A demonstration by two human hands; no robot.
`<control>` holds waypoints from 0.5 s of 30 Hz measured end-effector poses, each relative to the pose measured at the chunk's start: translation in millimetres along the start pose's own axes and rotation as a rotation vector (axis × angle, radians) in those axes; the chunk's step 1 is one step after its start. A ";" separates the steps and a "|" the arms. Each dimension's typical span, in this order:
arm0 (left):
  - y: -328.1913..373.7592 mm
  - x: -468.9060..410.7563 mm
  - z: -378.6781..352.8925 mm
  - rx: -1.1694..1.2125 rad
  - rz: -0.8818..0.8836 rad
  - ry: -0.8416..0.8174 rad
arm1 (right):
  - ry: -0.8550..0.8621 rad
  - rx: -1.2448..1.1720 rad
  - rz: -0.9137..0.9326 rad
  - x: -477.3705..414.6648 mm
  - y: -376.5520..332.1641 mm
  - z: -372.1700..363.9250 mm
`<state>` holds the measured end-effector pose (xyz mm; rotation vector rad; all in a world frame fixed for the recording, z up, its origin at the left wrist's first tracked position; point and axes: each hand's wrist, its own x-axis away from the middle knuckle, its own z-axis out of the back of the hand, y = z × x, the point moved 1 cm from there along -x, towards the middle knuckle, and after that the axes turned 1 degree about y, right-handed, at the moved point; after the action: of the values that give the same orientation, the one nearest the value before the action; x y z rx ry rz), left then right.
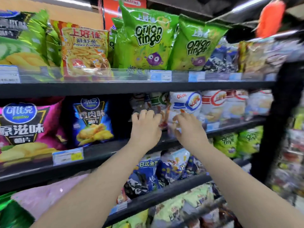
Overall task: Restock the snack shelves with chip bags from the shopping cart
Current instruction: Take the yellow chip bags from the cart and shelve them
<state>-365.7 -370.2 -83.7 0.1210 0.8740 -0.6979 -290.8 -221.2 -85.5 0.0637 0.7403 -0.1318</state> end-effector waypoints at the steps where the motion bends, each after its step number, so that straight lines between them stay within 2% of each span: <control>1: 24.9 -6.9 0.0 0.036 -0.037 -0.007 | -0.016 0.051 -0.043 13.8 20.7 8.3; 6: 135.0 -35.9 0.4 0.228 -0.171 -0.057 | -0.100 0.271 -0.207 67.3 104.9 48.9; 12: 287.3 -57.5 5.5 0.412 -0.345 -0.001 | -0.089 0.564 -0.355 150.9 215.9 106.2; 15: 371.1 -59.6 13.1 0.488 -0.459 0.011 | -0.176 0.673 -0.427 193.4 267.0 141.8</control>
<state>-157.8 -57.1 -96.9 0.3673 0.7315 -1.3362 -16.9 9.4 -108.7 0.5290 0.4982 -0.7824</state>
